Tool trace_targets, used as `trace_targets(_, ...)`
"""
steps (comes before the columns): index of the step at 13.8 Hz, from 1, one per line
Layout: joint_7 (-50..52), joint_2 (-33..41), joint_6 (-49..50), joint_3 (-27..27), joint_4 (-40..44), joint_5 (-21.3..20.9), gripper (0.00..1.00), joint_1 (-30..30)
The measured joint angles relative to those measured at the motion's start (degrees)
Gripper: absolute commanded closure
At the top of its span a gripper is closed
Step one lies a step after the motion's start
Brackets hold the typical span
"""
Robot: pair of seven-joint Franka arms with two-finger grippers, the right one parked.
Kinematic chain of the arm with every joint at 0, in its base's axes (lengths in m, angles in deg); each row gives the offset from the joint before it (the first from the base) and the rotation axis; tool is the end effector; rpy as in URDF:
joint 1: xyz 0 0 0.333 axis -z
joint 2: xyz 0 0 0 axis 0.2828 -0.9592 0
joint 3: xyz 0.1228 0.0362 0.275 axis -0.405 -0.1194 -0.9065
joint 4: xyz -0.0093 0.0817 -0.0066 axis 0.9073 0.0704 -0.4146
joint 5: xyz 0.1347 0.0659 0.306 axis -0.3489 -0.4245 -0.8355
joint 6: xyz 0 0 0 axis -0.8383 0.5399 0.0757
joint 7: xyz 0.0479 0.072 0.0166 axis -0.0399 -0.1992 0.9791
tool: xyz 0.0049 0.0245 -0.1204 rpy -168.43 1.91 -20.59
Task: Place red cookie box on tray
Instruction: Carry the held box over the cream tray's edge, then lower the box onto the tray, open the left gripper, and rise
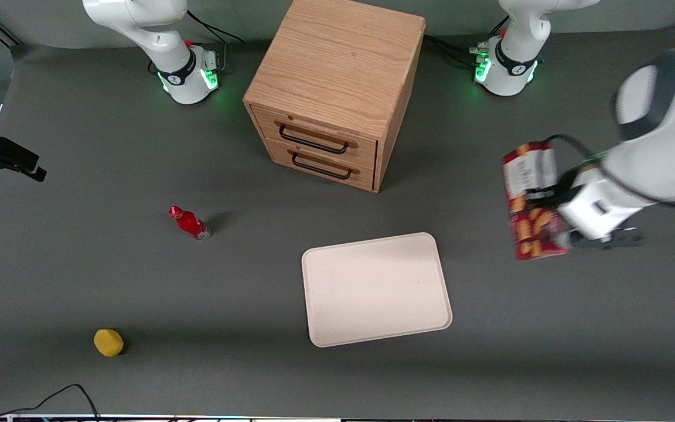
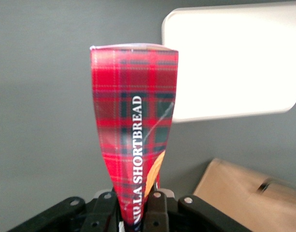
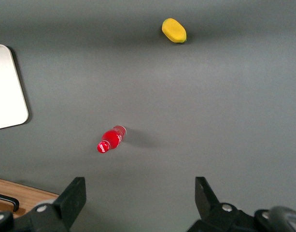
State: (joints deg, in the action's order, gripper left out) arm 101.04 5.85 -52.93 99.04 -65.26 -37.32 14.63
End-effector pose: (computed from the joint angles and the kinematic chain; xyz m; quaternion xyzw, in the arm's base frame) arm 0.5671 -0.1651 0.4804 0.9936 0.0579 -0.0693 0.0683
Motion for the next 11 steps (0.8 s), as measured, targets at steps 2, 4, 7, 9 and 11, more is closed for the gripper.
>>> trace_targets(2,8.88,-7.27,-9.85,4.92,-0.08,-6.08,1.0,1.14)
trace_targets(4,15.7,-17.16,-20.26,6.84,-0.09,-13.51,1.0,2.42)
trace_targets(7,20.39,-24.54,-32.59,6.93,-2.09,-21.13,0.01,3.03)
trace_targets(9,21.46,-26.54,-36.32,6.92,-3.48,-23.23,0.0,3.08)
trace_targets(11,21.5,-26.04,-35.6,6.92,-3.46,-23.55,0.0,2.89)
